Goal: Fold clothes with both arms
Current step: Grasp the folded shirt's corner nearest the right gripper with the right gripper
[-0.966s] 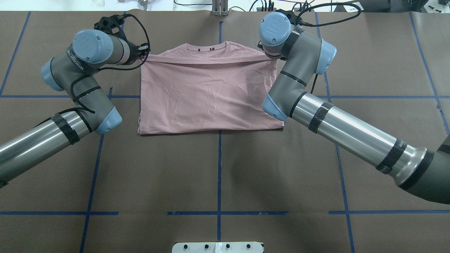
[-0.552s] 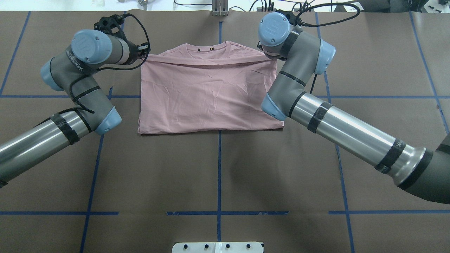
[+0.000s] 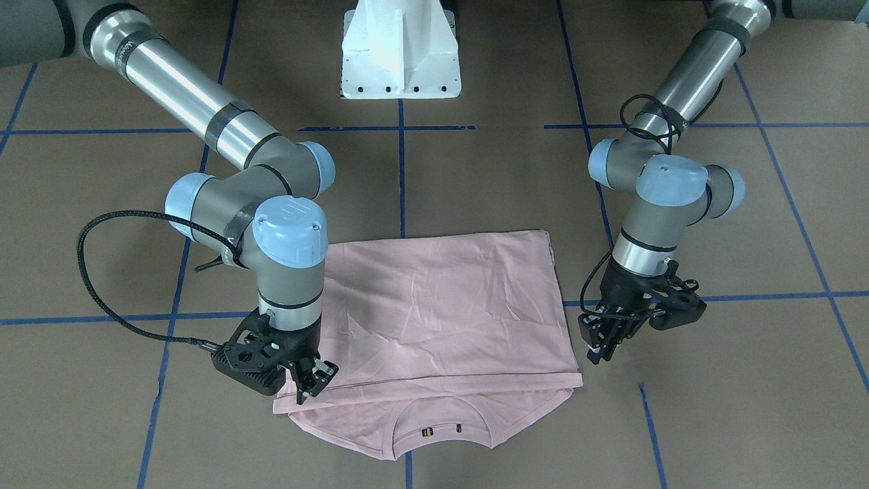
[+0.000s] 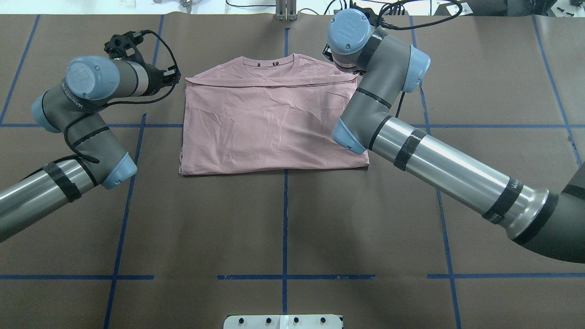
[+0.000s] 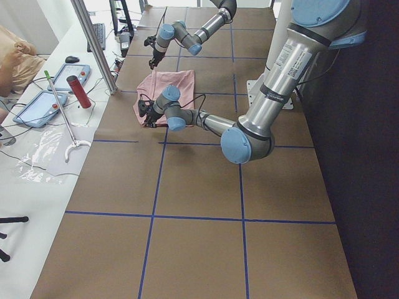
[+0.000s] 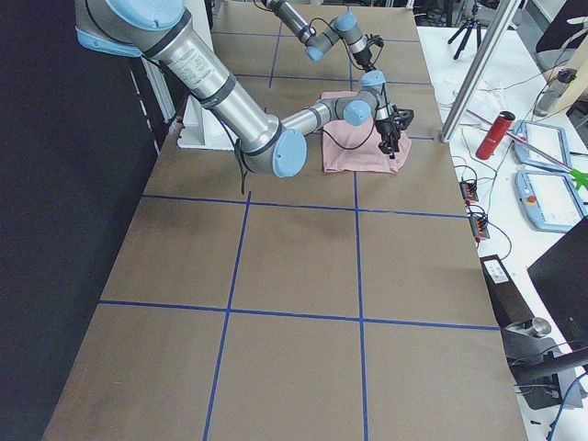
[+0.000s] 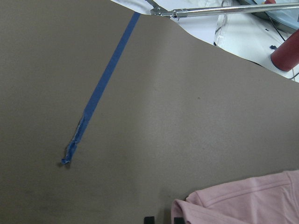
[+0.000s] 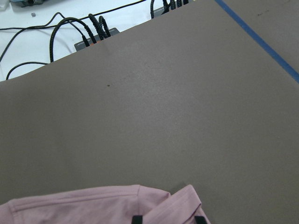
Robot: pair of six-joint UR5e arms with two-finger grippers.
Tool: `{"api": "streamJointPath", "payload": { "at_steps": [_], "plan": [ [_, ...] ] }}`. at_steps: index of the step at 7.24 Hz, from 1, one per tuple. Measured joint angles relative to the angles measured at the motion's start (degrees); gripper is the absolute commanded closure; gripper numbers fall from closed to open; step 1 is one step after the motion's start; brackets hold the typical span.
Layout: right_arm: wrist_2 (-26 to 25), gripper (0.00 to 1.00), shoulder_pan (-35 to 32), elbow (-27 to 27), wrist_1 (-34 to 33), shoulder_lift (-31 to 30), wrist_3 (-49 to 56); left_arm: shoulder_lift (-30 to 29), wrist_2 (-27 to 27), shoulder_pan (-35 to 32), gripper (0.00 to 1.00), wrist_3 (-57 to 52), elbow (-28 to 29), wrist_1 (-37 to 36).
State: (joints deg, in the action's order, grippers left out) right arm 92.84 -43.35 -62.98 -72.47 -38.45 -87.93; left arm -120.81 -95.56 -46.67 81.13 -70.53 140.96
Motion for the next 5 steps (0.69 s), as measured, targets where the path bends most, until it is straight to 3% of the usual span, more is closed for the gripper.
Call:
{"api": "streamJointPath", "payload": {
  "at_steps": [3, 5],
  "plan": [
    [3.99, 0.34, 7.07, -25.93, -0.30, -17.81, -12.99, 0.28, -2.36, 0.00, 0.60, 0.02, -0.09, 1.60],
    [4.33, 0.34, 10.51, -37.01, -1.65, -27.20, -19.48, 0.24, -3.63, 0.00, 0.60, 0.65, -0.99, 2.67]
  ]
}}
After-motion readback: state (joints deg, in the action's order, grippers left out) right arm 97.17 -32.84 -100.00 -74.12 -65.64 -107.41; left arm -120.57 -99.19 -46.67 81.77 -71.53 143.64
